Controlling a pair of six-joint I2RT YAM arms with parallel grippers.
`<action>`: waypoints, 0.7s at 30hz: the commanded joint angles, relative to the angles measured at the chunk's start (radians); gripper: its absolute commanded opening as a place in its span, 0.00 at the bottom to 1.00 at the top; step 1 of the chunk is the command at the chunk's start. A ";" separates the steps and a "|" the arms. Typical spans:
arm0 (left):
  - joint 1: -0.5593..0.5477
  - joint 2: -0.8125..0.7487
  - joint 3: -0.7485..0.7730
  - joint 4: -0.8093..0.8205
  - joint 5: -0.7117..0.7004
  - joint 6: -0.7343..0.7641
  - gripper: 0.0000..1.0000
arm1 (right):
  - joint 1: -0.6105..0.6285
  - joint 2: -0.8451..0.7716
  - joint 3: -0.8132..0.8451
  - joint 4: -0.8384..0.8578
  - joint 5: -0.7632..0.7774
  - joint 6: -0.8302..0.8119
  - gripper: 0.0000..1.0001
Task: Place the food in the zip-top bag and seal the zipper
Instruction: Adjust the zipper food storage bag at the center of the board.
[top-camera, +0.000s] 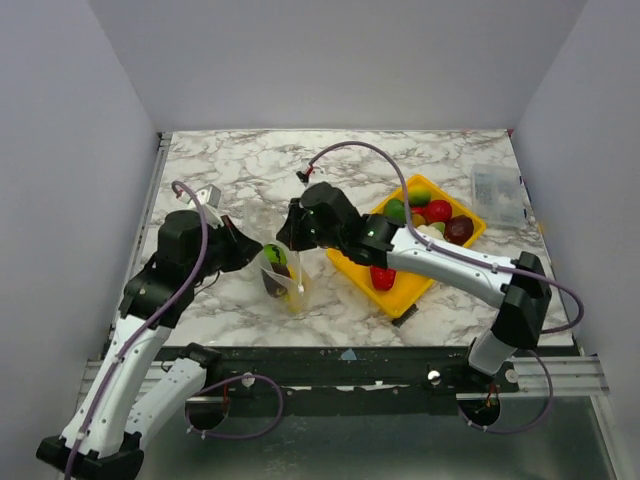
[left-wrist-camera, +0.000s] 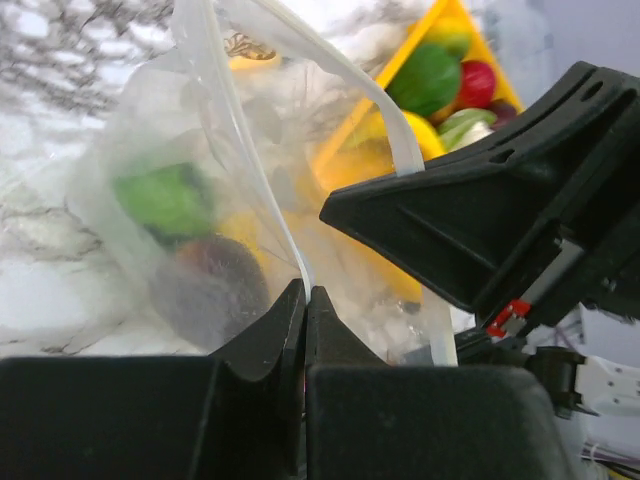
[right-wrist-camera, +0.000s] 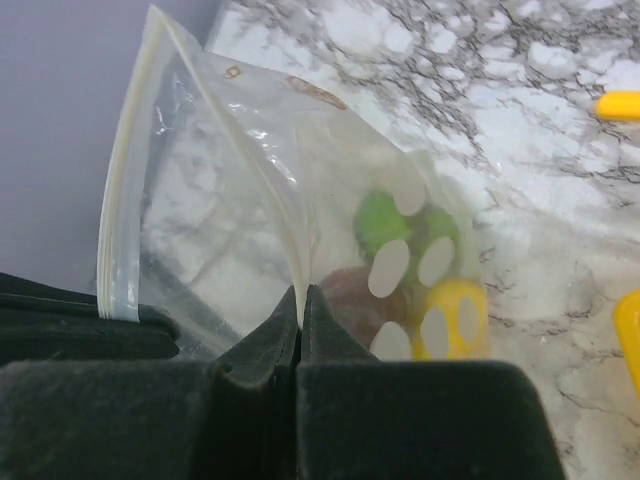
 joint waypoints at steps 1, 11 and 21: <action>0.004 -0.076 0.032 0.017 0.059 -0.028 0.00 | 0.001 -0.133 -0.054 0.090 -0.065 0.018 0.00; 0.006 -0.013 -0.062 0.039 0.052 -0.028 0.00 | 0.000 -0.056 -0.079 0.043 0.010 0.010 0.01; 0.006 -0.036 -0.031 0.037 0.051 -0.025 0.00 | 0.000 -0.098 -0.015 -0.040 0.005 -0.039 0.32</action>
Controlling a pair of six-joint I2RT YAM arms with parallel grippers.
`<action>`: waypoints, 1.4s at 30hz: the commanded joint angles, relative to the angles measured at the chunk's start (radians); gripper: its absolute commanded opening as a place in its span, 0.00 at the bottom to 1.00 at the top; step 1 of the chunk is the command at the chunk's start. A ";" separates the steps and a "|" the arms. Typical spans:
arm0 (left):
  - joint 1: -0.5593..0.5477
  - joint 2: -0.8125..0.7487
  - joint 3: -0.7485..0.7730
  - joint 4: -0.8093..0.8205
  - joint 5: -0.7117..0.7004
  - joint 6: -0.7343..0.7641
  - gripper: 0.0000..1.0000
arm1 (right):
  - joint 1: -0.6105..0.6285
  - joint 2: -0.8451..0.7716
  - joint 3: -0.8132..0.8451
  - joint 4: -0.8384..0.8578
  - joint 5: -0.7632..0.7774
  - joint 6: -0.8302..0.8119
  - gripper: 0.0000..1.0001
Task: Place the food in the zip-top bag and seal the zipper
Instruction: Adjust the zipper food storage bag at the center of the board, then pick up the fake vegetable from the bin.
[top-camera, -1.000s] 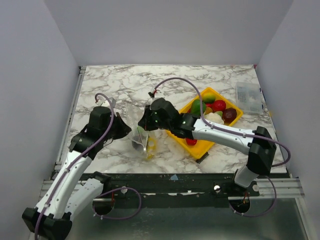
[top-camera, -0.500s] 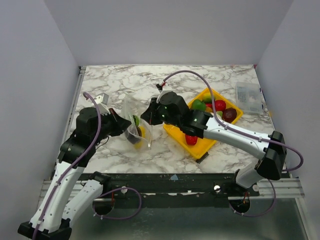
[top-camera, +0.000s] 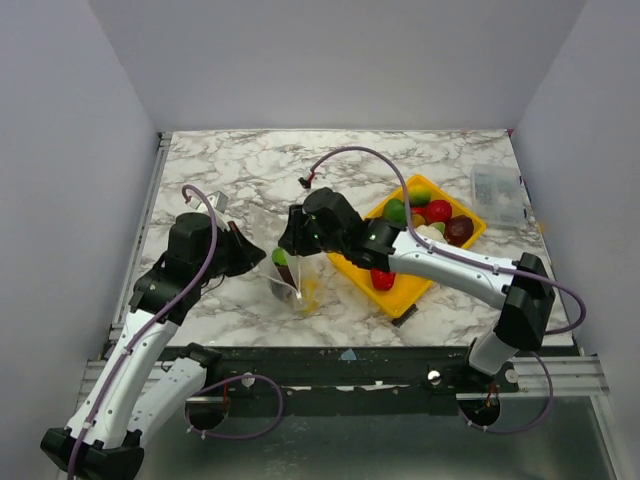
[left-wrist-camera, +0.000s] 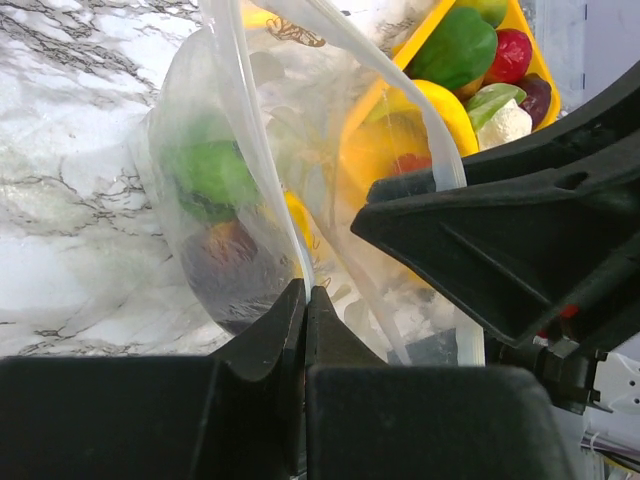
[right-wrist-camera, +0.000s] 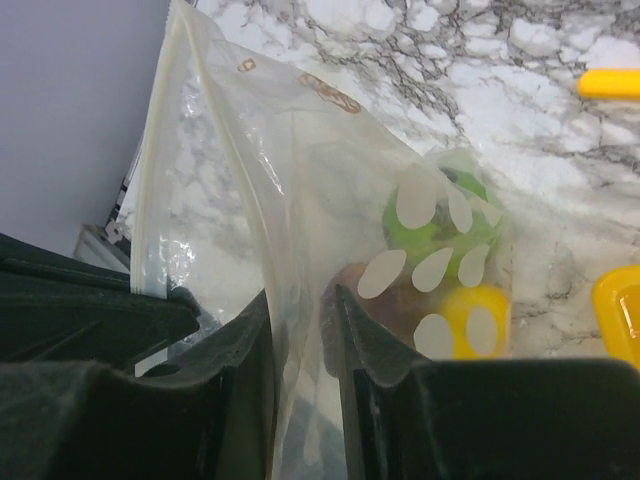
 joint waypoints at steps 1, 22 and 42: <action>0.006 -0.007 0.033 0.013 0.023 -0.003 0.00 | 0.000 -0.057 0.064 -0.078 0.019 -0.038 0.36; 0.006 0.038 0.086 0.004 0.041 0.008 0.00 | -0.100 -0.477 -0.445 -0.287 0.524 0.110 0.78; 0.006 0.062 0.068 0.044 0.116 -0.012 0.00 | -0.136 -0.097 -0.414 -0.375 0.557 0.179 0.78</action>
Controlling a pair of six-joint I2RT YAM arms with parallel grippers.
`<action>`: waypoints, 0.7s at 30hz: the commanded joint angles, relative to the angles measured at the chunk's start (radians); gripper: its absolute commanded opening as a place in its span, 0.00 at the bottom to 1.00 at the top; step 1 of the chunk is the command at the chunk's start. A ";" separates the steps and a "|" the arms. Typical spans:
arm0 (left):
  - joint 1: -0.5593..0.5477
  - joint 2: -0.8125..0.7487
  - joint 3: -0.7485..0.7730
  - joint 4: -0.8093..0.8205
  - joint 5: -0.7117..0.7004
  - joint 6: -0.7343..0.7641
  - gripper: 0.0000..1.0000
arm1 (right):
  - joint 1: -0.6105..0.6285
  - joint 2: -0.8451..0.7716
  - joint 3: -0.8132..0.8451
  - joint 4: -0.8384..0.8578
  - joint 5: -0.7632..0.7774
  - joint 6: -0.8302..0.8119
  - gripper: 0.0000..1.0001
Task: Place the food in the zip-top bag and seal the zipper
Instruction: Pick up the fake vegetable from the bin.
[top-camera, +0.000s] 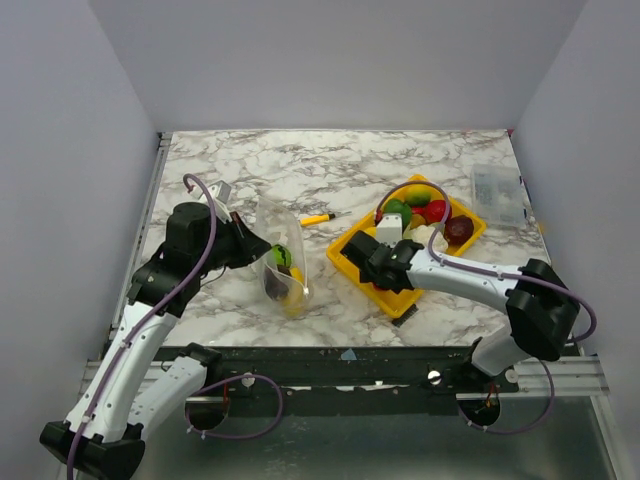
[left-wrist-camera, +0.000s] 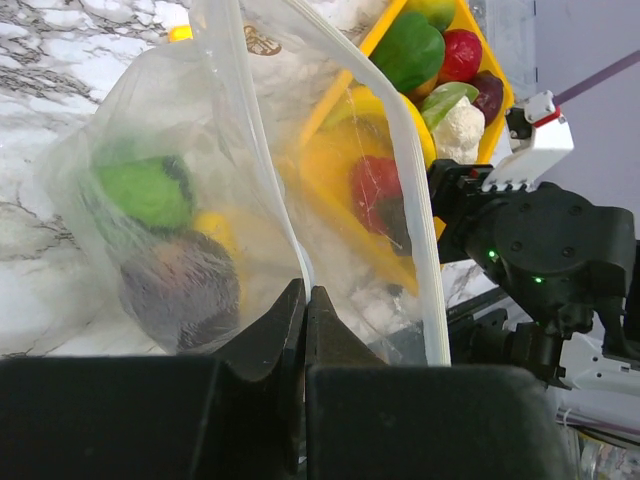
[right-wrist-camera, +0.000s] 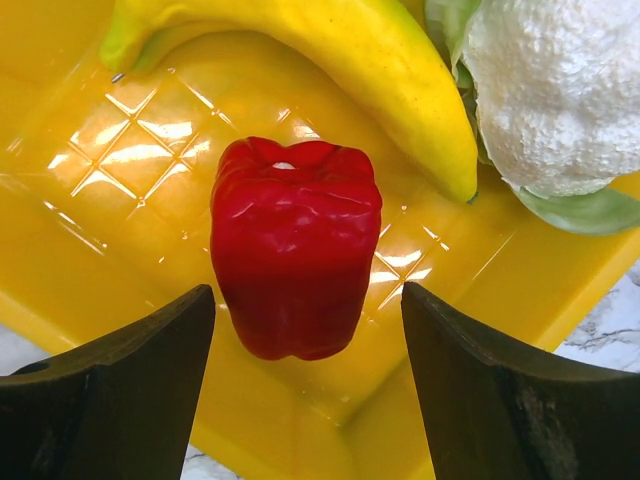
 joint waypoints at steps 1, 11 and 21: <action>0.006 0.024 -0.016 0.038 0.062 -0.010 0.00 | -0.019 0.051 0.008 0.030 0.027 0.014 0.77; 0.006 0.026 -0.015 0.042 0.050 0.007 0.00 | -0.022 0.097 0.029 0.050 0.036 0.000 0.56; 0.006 0.026 0.000 0.034 0.041 0.010 0.00 | -0.020 -0.049 0.119 -0.004 0.028 -0.073 0.28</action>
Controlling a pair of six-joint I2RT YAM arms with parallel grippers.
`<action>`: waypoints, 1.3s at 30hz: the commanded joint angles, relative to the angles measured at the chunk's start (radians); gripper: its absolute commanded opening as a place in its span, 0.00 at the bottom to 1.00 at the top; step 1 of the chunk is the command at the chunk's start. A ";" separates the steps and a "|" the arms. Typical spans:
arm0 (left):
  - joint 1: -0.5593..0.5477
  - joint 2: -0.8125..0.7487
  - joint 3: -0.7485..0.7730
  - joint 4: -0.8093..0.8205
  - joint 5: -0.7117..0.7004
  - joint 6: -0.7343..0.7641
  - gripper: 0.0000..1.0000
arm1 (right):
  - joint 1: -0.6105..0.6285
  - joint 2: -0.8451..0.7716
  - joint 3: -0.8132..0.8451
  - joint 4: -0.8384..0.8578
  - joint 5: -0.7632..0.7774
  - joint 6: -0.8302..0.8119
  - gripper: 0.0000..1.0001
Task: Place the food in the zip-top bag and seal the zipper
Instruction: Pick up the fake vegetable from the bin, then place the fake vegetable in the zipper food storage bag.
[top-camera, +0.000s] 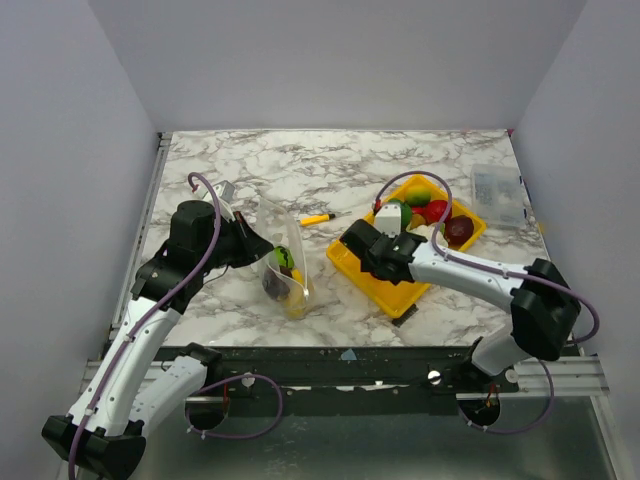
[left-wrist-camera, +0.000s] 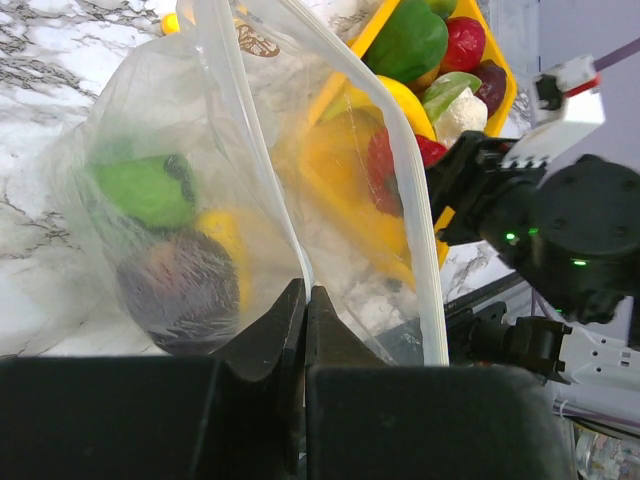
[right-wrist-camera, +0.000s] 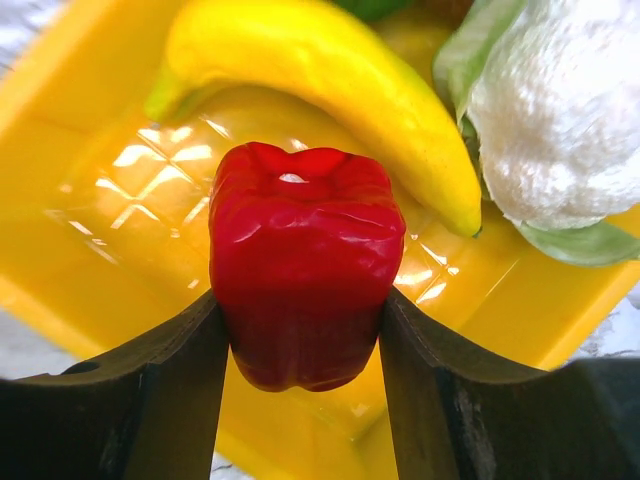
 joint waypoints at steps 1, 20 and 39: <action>0.006 -0.006 0.013 0.013 0.013 0.011 0.00 | -0.001 -0.111 0.077 -0.009 0.011 -0.068 0.26; 0.008 -0.034 0.025 -0.003 -0.007 0.000 0.00 | 0.069 -0.313 0.192 0.657 -0.787 -0.105 0.22; 0.008 -0.039 0.016 0.000 -0.006 -0.013 0.00 | 0.366 -0.081 0.394 0.213 -0.028 -0.081 0.24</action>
